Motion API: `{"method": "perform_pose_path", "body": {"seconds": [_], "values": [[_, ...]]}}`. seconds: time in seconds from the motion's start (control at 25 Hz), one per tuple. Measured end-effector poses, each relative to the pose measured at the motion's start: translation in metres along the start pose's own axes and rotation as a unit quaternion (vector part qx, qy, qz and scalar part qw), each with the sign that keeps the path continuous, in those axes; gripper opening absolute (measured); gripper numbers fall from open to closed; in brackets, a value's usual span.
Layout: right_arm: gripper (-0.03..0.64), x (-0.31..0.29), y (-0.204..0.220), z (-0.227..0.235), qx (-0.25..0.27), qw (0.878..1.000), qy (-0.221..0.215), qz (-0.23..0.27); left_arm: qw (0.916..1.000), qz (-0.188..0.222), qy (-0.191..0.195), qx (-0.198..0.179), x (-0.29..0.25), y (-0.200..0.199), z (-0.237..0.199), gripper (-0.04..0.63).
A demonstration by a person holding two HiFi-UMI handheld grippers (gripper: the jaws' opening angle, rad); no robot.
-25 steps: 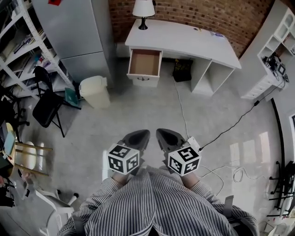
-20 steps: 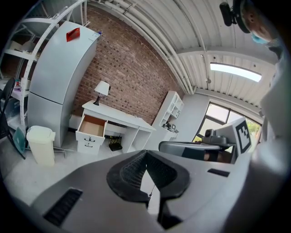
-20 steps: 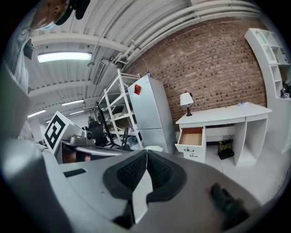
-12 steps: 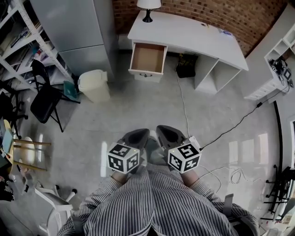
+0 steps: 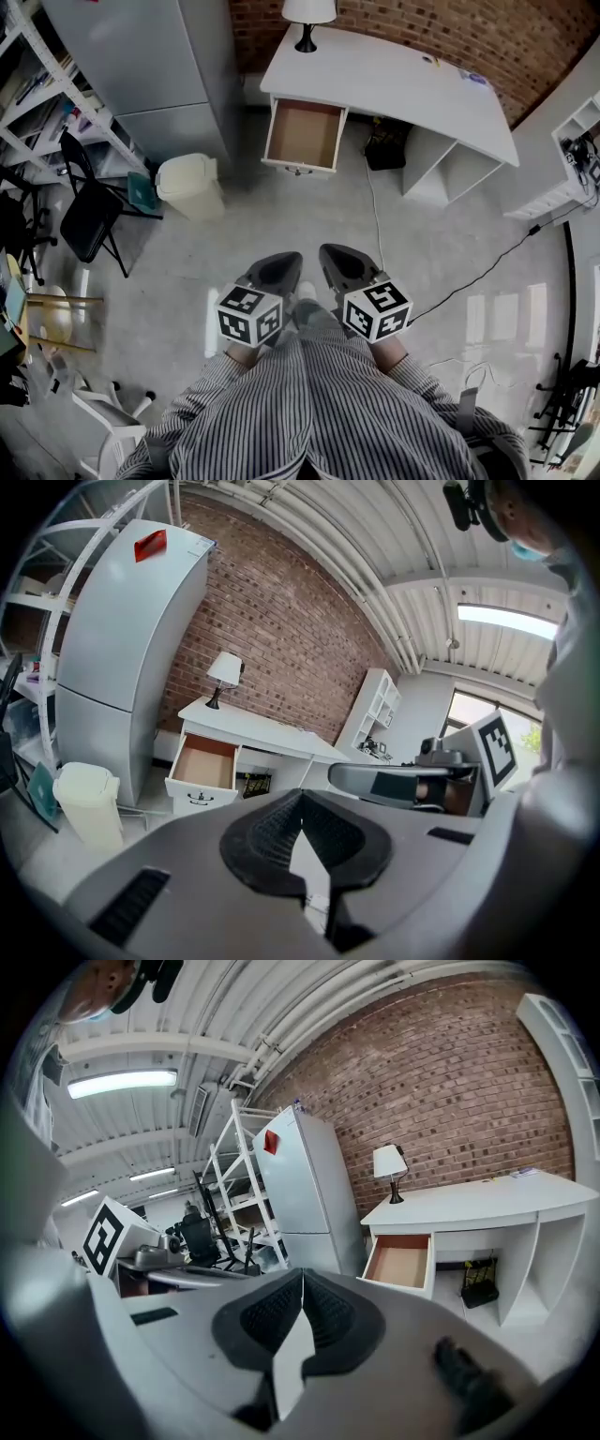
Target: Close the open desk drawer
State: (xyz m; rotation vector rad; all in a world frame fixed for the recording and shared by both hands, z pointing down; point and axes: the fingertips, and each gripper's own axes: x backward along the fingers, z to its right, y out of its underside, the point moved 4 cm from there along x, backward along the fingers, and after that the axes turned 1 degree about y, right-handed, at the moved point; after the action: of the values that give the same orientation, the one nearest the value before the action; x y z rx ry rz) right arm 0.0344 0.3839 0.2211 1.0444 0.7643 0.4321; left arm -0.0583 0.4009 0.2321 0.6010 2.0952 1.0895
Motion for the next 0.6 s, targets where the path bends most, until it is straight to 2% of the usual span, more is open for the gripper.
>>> {"method": "perform_pose_path", "body": {"seconds": [0.16, 0.6], "values": [[0.017, -0.025, -0.023, 0.030, 0.010, 1.000, -0.007, -0.003, 0.9999, 0.004, -0.008, -0.011, -0.033, -0.024, -0.017, 0.012], [0.017, -0.083, -0.081, 0.111, 0.034, 0.999, -0.020, 0.004, 0.9992, 0.030, -0.026, -0.005, -0.110, -0.086, -0.063, 0.012]]}}
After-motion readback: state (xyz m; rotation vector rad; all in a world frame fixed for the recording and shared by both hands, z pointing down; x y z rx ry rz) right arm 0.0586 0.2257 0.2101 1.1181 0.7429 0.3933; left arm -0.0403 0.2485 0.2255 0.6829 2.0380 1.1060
